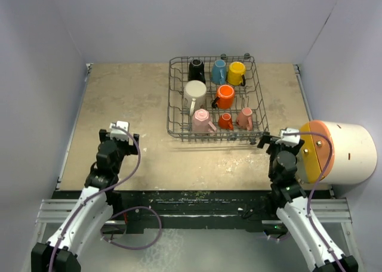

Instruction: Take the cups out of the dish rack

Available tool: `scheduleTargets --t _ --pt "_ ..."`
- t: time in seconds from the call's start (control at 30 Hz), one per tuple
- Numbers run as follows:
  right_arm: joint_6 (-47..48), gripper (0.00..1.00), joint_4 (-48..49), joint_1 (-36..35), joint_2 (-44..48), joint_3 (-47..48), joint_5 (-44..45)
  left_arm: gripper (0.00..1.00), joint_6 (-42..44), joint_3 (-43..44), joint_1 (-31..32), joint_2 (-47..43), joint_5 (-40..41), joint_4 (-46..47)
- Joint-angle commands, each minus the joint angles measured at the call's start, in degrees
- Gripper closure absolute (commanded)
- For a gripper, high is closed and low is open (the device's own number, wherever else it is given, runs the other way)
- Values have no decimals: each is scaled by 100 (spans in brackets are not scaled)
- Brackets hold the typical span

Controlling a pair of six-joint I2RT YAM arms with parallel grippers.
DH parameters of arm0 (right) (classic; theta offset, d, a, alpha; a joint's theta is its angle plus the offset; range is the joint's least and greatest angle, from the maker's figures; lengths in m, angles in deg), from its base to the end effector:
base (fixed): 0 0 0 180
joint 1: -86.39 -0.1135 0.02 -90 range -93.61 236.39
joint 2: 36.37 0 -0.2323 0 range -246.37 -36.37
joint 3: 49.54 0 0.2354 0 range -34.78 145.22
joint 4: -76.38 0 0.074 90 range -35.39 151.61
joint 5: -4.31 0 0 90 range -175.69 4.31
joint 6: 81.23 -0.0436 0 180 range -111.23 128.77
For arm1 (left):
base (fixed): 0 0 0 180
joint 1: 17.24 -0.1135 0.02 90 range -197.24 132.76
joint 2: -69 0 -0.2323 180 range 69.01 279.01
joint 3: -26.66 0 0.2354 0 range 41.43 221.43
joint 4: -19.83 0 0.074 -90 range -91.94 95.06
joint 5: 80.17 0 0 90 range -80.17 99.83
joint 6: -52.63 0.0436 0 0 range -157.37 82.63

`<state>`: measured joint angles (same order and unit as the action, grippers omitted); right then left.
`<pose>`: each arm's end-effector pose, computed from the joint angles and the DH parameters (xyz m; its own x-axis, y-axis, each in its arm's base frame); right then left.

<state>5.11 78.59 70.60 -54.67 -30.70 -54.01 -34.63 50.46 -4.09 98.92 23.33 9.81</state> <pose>0.1465 0.0176 0.1940 0.0635 0.0744 -0.9952 0.2697 0.9588 0.0889 0.1625 -0.0275 0.1719 -0.2703 0.1109 -0.9564 0.0158 0.9937 0.1107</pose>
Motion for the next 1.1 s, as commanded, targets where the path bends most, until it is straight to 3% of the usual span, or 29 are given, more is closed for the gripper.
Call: scheduleTargets --t 0.0,0.13,0.2,0.27,0.4,0.5,0.7,1.07 --pt "-797 0 -486 -3 -799 1564 583 1 294 1462 7 727 -295 -690" --pt "-1692 0 -1958 -3 -1863 3479 520 1 479 2865 6 1604 -613 -1843" --pt "-2740 0 -2619 -3 -2350 4157 854 1 540 3498 8 2094 -845 -2414" --pt "-3161 0 -3208 -3 -2741 4683 685 1 559 4083 10 2512 -1072 -2939" --pt "-1821 0 -2093 -3 -3235 4745 -1360 1 588 5013 10 3025 -1522 -3794" --pt "-1717 0 -2241 -26 -3974 5228 -2278 1 658 5291 7 3074 -1806 -4062" --pt "-1048 5 -2505 -1141 -5373 5909 -2417 1 686 5511 11 3151 -2028 -4363" --pt "-582 17 -2397 -1273 -6497 5846 -3575 1 866 5403 10 2923 -2572 -4752"
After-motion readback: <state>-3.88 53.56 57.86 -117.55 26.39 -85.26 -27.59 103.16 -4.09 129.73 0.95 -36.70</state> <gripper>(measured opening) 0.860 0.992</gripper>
